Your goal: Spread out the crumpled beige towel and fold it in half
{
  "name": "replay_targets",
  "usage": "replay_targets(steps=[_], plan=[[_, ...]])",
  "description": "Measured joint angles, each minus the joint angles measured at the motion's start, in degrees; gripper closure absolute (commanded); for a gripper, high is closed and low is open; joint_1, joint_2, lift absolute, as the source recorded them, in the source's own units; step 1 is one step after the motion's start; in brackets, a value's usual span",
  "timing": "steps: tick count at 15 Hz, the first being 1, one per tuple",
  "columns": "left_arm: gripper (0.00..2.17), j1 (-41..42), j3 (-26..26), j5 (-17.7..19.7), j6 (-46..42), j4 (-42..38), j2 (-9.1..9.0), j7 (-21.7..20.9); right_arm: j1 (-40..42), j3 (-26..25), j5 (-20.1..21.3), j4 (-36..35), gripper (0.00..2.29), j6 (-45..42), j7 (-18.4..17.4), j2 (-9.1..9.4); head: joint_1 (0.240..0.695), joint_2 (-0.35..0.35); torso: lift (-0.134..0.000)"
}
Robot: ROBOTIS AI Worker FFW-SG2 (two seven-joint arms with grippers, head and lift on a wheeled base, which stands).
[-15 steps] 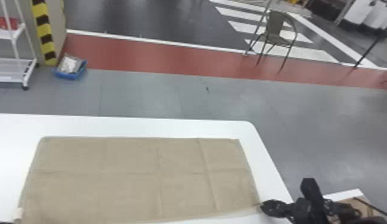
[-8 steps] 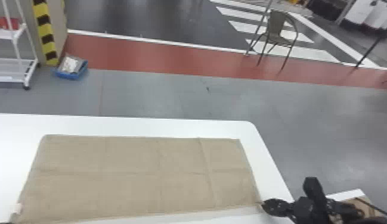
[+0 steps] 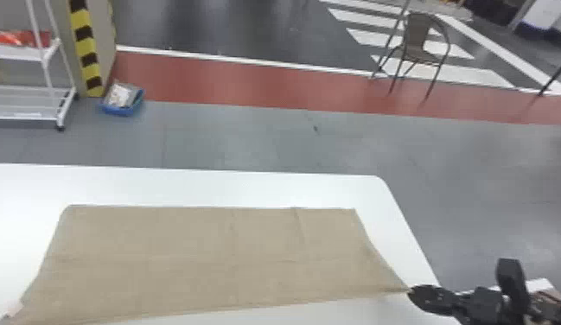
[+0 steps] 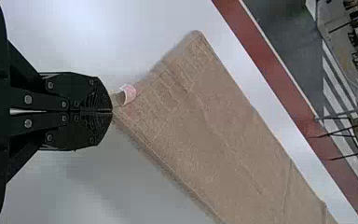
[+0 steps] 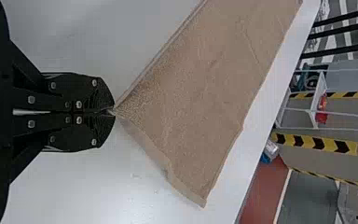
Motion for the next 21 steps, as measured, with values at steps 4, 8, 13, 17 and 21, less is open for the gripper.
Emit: replay_targets(steps=[4,8,13,17,21], plan=[[1.30,4.03,3.24,-2.53,10.09,-8.65,-0.04,-2.97,4.50,-3.63,-3.07,-7.01,1.40,1.53,2.51,2.22,0.695,-0.234,0.000],[1.27,6.88,5.19,-2.95,14.09,-13.21,-0.20,-4.65,6.81,-5.40,-4.71,-9.16,1.40,1.42,3.36,2.64,0.695,-0.237,0.000],[0.55,6.56,1.52,-0.87,10.93,-10.90,-0.45,-4.96,6.55,-3.98,-3.22,-8.19,1.40,1.61,2.95,2.72,0.695,-0.293,0.000],[0.46,6.96,-1.93,0.17,2.18,-7.55,-0.48,-5.35,6.24,-3.94,-2.95,-7.01,1.40,1.54,2.83,2.40,0.695,-0.350,0.000],[0.58,7.36,-4.84,1.58,0.89,-7.08,-0.54,-4.85,5.28,-3.10,-2.50,-5.59,1.42,1.35,2.46,2.10,0.695,-0.350,0.000]])
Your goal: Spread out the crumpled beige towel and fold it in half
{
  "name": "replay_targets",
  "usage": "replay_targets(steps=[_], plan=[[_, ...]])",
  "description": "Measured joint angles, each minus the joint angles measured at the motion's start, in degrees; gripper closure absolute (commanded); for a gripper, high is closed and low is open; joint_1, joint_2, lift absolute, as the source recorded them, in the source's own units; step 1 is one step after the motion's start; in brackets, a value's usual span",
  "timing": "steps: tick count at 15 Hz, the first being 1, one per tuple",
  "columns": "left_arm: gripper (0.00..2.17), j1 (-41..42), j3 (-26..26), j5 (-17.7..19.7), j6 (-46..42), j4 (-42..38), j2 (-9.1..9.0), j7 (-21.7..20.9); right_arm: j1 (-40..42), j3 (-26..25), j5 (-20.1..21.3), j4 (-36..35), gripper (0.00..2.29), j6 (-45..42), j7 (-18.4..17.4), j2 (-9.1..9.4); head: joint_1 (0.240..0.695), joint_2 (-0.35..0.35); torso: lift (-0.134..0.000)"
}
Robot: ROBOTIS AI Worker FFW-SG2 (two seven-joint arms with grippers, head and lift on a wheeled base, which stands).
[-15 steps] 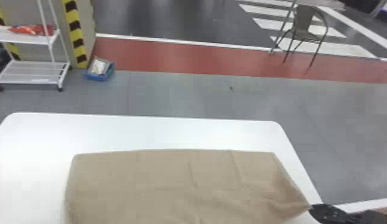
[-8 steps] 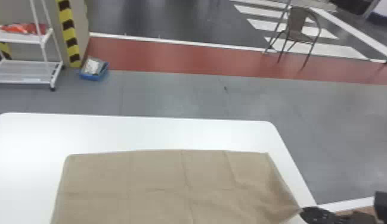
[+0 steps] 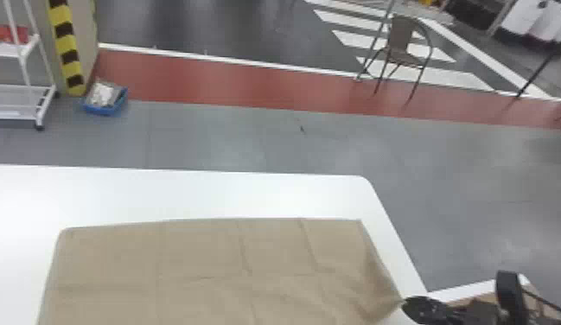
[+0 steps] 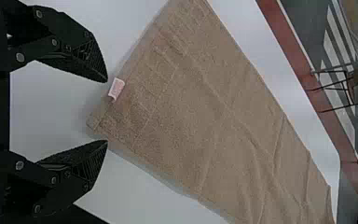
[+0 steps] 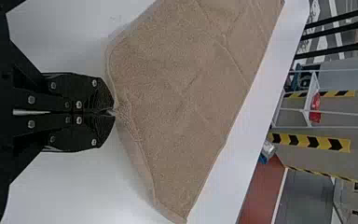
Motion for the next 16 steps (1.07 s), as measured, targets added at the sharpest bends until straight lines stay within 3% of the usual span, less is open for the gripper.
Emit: replay_targets(steps=[9,16], plan=[[0.64,-3.63,-5.67,-2.79,-0.02,6.37,0.46,2.30,-0.69,0.72,0.58,0.73,1.42,-0.09,-0.11,0.01,0.695,-0.350,0.000],[0.70,-4.88,-6.04,-3.04,-0.18,7.65,0.62,3.93,-0.77,0.86,0.72,0.71,1.48,-0.10,-0.11,0.01,0.695,-0.350,0.000]])
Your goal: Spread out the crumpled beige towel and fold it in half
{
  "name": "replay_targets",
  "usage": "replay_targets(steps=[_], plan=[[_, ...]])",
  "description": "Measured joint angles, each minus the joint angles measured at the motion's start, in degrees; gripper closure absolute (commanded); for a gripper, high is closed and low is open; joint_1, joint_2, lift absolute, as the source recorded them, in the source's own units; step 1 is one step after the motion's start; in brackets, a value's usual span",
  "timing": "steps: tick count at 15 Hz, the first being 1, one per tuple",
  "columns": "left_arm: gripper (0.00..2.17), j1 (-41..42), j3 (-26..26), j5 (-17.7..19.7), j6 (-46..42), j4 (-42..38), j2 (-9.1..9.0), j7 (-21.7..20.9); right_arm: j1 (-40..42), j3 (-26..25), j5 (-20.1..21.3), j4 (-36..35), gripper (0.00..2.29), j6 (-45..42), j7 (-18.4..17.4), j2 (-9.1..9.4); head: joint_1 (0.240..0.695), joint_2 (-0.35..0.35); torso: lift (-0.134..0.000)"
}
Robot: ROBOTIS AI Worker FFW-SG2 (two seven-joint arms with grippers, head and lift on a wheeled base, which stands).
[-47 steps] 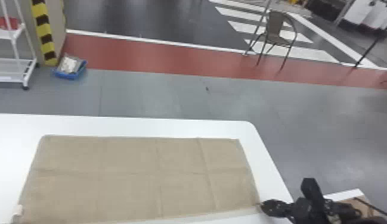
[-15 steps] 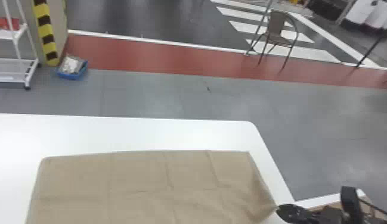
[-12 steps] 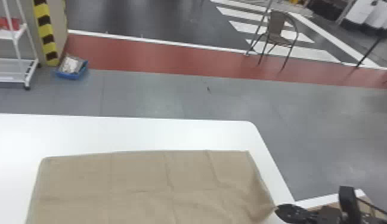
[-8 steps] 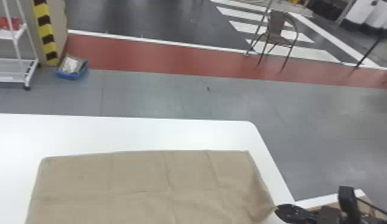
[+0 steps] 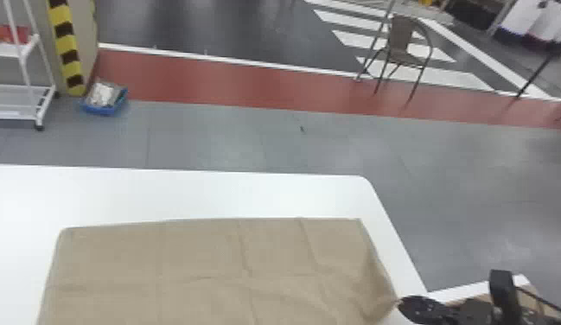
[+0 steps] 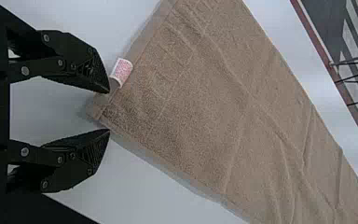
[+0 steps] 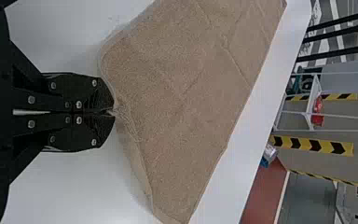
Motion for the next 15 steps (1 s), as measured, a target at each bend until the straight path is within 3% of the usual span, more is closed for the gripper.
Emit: replay_targets(steps=[2,3,5,6,10,15], plan=[[0.75,-0.55,-0.36,-0.41,-0.02,0.70,-0.08,0.79,-0.06,0.02,0.03,0.11,1.48,0.00,0.00,0.00,0.695,-0.350,0.000],[1.00,-0.68,-0.49,-0.72,-0.02,0.92,-0.09,0.99,-0.08,0.02,0.04,0.13,1.48,0.00,0.00,0.00,0.695,-0.350,0.000],[1.09,-0.76,-0.54,-1.08,0.00,1.03,-0.04,1.30,-0.09,-0.03,0.04,0.14,1.48,0.00,0.00,-0.02,0.695,-0.350,0.000],[1.34,-0.76,-0.54,-1.09,0.01,0.93,0.03,1.14,-0.10,-0.04,0.02,0.14,1.48,0.03,0.00,-0.03,0.695,-0.350,0.000],[1.36,0.53,0.85,-0.93,0.68,-2.04,0.28,0.37,-0.16,-0.41,-0.71,-0.31,1.48,0.39,0.81,0.01,0.695,-0.350,0.000],[1.36,4.08,7.98,-0.89,8.27,-13.35,0.26,-3.93,0.56,-3.82,-3.88,-5.67,1.48,4.23,1.58,1.80,0.695,-0.350,0.000]])
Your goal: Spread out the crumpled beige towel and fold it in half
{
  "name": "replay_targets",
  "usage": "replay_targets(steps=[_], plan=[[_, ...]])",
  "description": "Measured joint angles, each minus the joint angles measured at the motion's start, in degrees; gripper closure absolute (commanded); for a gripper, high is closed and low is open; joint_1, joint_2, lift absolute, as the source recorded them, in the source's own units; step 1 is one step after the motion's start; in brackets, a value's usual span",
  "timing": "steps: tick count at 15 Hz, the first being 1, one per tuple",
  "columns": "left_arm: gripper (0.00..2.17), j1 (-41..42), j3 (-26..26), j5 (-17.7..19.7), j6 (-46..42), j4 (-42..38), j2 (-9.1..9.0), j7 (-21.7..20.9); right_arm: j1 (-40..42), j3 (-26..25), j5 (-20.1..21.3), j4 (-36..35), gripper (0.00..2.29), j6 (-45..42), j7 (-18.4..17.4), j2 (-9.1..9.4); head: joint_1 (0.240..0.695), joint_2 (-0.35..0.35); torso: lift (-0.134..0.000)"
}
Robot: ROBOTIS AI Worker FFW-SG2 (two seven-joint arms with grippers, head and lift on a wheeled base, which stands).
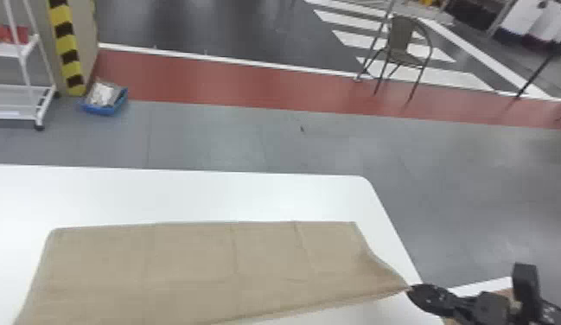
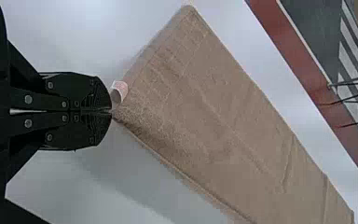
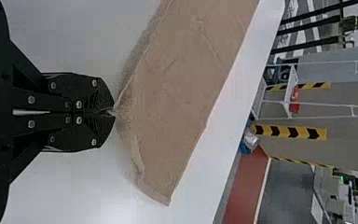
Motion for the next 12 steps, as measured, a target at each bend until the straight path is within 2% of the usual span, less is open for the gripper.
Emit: replay_targets(steps=[3,6,12], plan=[[1.36,0.71,3.03,-1.97,7.92,-5.56,-0.02,-3.94,1.11,-1.29,-1.98,-3.29,1.48,2.00,0.00,1.14,0.695,-0.345,0.000],[1.35,0.79,5.17,-4.31,15.09,-9.33,0.08,-8.49,2.05,-1.94,-3.73,-5.18,1.48,3.27,0.00,1.76,0.695,-0.307,0.000],[1.35,-0.56,5.92,-7.29,20.57,-14.08,-0.32,-10.05,4.19,-3.97,-7.56,-9.89,1.48,9.84,0.00,2.94,0.695,-0.285,0.000]])
